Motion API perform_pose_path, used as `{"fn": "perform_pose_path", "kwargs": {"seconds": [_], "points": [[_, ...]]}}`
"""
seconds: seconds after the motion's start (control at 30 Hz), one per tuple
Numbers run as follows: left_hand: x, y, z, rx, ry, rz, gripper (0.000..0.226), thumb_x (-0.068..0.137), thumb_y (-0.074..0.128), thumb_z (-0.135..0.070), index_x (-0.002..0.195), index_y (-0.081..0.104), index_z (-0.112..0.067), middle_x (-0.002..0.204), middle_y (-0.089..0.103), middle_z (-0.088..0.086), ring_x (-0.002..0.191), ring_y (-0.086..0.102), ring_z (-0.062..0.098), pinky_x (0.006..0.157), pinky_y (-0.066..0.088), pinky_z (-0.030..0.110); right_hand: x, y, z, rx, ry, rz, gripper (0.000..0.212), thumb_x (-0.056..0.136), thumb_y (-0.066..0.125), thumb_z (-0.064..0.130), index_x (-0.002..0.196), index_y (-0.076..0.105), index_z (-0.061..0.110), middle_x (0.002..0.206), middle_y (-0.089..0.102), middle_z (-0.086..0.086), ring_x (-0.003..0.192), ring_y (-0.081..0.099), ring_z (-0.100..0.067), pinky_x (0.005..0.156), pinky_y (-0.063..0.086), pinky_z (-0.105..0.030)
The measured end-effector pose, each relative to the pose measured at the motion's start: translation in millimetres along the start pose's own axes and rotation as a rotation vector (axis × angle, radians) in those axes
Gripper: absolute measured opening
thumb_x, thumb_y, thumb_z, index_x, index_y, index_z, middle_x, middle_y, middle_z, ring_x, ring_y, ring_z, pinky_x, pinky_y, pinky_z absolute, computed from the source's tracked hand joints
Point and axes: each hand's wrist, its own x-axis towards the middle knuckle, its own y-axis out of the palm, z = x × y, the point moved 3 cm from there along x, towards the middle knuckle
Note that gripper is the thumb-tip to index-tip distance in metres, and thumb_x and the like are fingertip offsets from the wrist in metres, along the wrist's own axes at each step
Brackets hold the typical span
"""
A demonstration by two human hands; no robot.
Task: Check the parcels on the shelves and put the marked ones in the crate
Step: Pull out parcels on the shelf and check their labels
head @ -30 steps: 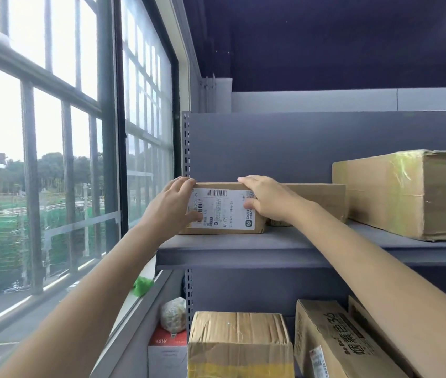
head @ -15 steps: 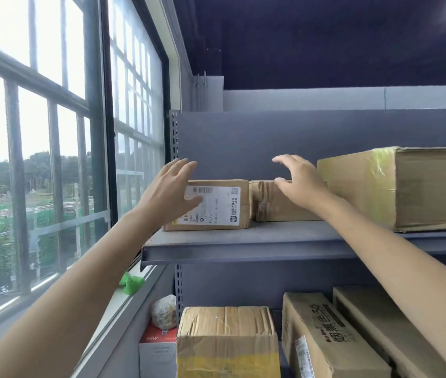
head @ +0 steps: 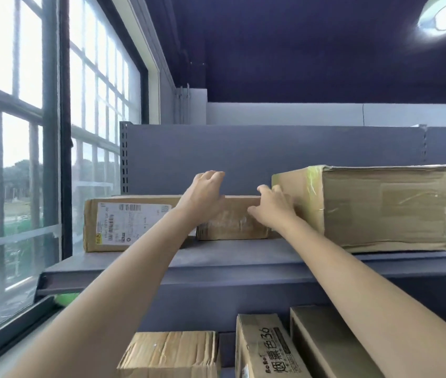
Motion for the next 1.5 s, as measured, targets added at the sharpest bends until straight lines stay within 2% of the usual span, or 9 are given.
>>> {"fn": "perform_pose_path", "kwargs": {"seconds": [0.2,0.3,0.47,0.8,0.97,1.13,1.37,1.43,1.5], "points": [[10.4,34.6,5.5,0.07,-0.229,0.123,0.039,0.087,0.046,-0.011,0.124,0.036,-0.002,0.139,0.022,0.028,0.13,0.021,0.046,0.095,0.033,0.044,1.7,9.2,-1.8,0.074,-0.029,0.03,0.055,0.085,0.056,0.033,0.134,0.034,0.02,0.136,0.034,-0.015,0.119,0.042,-0.037,0.091,0.037,-0.039],[9.7,40.0,7.9,0.064,-0.273,0.148,0.025,0.089,0.044,-0.014,0.11,0.042,-0.001,0.124,0.036,0.023,0.116,0.037,0.044,0.083,0.035,0.04,-0.7,11.9,-0.1,0.147,-0.07,0.075,0.06,0.086,0.06,0.032,0.137,0.032,0.018,0.139,0.031,-0.016,0.124,0.039,-0.035,0.091,0.038,-0.037],[6.0,42.3,8.3,-0.003,-0.29,0.121,0.032,0.09,0.053,-0.023,0.114,0.048,-0.002,0.118,0.044,0.02,0.115,0.04,0.039,0.093,0.038,0.043,-2.9,10.7,1.8,0.223,-0.073,0.014,0.045,0.088,0.061,0.02,0.129,0.044,0.011,0.128,0.041,-0.014,0.109,0.052,-0.029,0.08,0.039,-0.03],[-18.7,13.2,-3.4,-0.233,-0.3,-0.297,0.047,0.078,0.071,-0.017,0.121,0.056,-0.006,0.126,0.05,0.013,0.118,0.043,0.029,0.095,0.031,0.028,-30.6,-20.4,13.9,0.389,-0.148,-0.341,0.034,0.089,0.056,0.01,0.123,0.053,0.004,0.14,0.04,-0.011,0.118,0.048,-0.029,0.09,0.04,-0.03],[-43.1,-22.8,-24.1,-0.302,-0.242,-0.452,0.041,0.077,0.071,-0.011,0.116,0.059,-0.003,0.127,0.048,0.011,0.115,0.045,0.029,0.087,0.032,0.023,-64.8,-52.9,25.3,0.522,-0.182,-0.472,0.036,0.085,0.059,0.005,0.12,0.056,-0.001,0.134,0.045,-0.018,0.122,0.044,-0.031,0.088,0.027,-0.018],[-88.1,-59.9,-42.8,-0.379,-0.175,-0.519,0.046,0.079,0.07,-0.008,0.124,0.058,-0.008,0.152,0.026,0.009,0.138,0.027,0.024,0.104,0.02,0.018,-120.5,-82.4,30.4,0.612,-0.177,-0.581,0.037,0.087,0.062,0.019,0.121,0.059,0.006,0.135,0.05,-0.015,0.128,0.042,-0.026,0.101,0.029,-0.022],[-168.9,-87.6,-30.5,-0.542,-0.059,-0.657,0.041,0.069,0.074,0.008,0.107,0.069,-0.004,0.143,0.041,0.017,0.133,0.039,0.029,0.108,0.027,0.019,-198.8,-103.3,43.3,0.882,-0.056,-0.731,0.012,0.085,0.064,0.02,0.089,0.064,0.009,0.096,0.057,-0.006,0.08,0.051,-0.006,0.075,0.042,-0.016],[-186.9,-95.3,-22.8,-0.531,0.002,-0.734,0.042,0.065,0.076,0.01,0.105,0.07,-0.003,0.137,0.045,0.023,0.127,0.044,0.03,0.105,0.028,0.009,-209.3,-107.6,47.7,1.065,-0.02,-0.665,0.027,0.081,0.068,0.024,0.103,0.053,0.019,0.106,0.055,-0.003,0.089,0.053,-0.01,0.075,0.043,-0.011],[-200.9,-102.7,-19.7,-0.51,0.043,-0.802,0.042,0.063,0.077,0.009,0.104,0.07,-0.002,0.133,0.048,0.026,0.125,0.047,0.03,0.104,0.027,0.004,-211.2,-106.3,49.1,1.207,0.021,-0.468,0.058,0.075,0.072,0.034,0.124,0.041,0.028,0.129,0.043,-0.002,0.113,0.047,-0.014,0.089,0.04,-0.022]]}}
